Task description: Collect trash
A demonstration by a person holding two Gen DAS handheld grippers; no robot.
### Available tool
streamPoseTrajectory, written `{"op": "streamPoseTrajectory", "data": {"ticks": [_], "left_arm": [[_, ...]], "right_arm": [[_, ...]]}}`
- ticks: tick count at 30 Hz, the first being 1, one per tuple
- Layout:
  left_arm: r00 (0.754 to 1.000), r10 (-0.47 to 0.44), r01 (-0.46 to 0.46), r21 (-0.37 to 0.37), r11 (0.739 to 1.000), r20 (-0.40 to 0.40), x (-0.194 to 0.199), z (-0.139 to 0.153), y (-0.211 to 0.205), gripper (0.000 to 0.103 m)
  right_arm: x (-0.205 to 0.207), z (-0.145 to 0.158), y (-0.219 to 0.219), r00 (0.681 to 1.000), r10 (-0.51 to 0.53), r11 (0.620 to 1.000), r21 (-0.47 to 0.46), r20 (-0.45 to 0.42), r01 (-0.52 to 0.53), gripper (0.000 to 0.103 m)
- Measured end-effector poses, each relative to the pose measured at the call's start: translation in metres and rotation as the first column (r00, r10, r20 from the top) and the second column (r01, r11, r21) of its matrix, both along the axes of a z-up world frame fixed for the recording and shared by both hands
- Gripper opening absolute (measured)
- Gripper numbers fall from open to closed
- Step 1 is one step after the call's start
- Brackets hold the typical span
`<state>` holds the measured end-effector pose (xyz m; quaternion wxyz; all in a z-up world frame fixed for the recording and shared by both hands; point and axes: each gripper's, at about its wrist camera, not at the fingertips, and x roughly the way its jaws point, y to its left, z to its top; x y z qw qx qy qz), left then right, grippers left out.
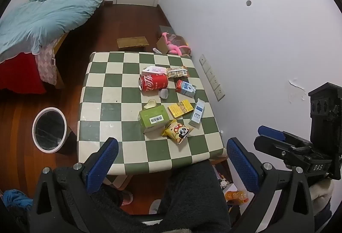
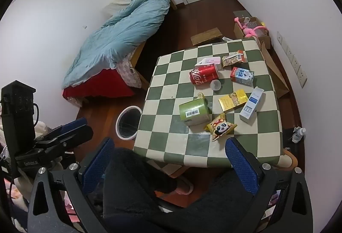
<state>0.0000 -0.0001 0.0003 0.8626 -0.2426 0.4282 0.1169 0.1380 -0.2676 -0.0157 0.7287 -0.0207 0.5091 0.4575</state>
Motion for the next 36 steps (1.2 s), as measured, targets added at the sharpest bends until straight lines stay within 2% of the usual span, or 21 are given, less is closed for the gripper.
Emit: {"op": "streamPoseTrajectory", "data": {"ticks": [36], "left_arm": [[1.000, 0.011, -0.011, 0.001, 1.000, 0.018, -0.010, 0.006, 0.004, 0.103]], "right_arm": [[-0.006, 0.000, 0.012, 0.999, 0.032, 0.999, 0.007, 0.006, -0.032, 0.103]]}}
